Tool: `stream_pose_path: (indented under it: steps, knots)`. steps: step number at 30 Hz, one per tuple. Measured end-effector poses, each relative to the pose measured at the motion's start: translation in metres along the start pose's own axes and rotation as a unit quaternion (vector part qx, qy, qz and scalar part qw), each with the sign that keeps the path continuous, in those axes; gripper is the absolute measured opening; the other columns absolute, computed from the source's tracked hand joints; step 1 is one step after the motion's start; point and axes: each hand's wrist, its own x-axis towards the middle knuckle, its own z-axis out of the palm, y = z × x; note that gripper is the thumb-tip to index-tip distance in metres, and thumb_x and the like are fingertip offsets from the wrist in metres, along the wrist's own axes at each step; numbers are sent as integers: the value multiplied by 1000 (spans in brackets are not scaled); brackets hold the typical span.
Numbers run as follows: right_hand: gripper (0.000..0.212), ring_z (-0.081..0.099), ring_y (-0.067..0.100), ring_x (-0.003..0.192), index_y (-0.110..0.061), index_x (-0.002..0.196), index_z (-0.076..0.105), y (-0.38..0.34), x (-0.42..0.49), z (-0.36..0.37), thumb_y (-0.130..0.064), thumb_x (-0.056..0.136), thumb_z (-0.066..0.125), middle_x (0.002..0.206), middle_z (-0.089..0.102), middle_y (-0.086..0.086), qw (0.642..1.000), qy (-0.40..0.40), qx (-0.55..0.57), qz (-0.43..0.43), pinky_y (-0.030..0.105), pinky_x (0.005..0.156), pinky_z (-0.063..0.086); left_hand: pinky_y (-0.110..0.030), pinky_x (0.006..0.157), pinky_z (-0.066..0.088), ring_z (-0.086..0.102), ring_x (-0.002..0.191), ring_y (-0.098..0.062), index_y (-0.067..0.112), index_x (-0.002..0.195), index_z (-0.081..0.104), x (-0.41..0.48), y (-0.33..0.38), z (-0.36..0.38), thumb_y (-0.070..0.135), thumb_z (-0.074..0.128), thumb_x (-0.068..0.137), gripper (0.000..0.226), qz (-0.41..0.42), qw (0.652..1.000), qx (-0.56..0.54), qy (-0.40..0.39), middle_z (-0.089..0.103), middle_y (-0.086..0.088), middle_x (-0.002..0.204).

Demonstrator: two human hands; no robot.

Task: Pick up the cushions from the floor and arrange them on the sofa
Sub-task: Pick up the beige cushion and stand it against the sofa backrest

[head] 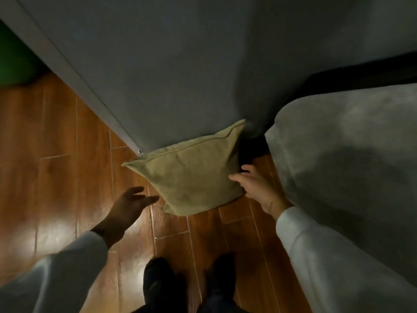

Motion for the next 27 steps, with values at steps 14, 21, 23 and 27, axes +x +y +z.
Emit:
stream_pose_path:
  steps: [14, 21, 23, 27]
  knots:
    - [156, 41, 26, 148, -37, 164, 21, 75, 201, 9, -86, 31, 85, 164, 41, 1, 984, -35, 132, -114, 56, 123, 31, -49, 101, 48, 60, 123, -15, 40, 124, 59, 184, -76, 55, 68, 90, 41, 93, 85, 979, -169, -70, 71, 16, 123]
    - [155, 43, 24, 146, -37, 164, 21, 58, 152, 17, -96, 31, 74, 163, 42, 0, 980, -18, 165, -109, 55, 122, 32, -41, 85, 55, 65, 116, -18, 35, 126, 59, 151, -45, 48, 72, 87, 42, 95, 64, 978, -192, -51, 74, 12, 120]
    - [157, 40, 24, 148, -38, 165, 19, 51, 117, 13, -98, 30, 72, 166, 38, -1, 978, -5, 178, -107, 56, 123, 31, -39, 84, 54, 66, 113, -15, 40, 121, 61, 124, -30, 40, 72, 87, 43, 89, 73, 978, -186, -50, 75, 18, 113]
    - [146, 37, 20, 149, -44, 164, 15, 16, 24, -14, -96, 39, 71, 168, 33, -6, 973, 16, 198, -117, 46, 120, 30, -37, 84, 52, 64, 116, -13, 38, 131, 58, 52, 18, 15, 75, 85, 45, 98, 58, 984, -156, -60, 73, 17, 119]
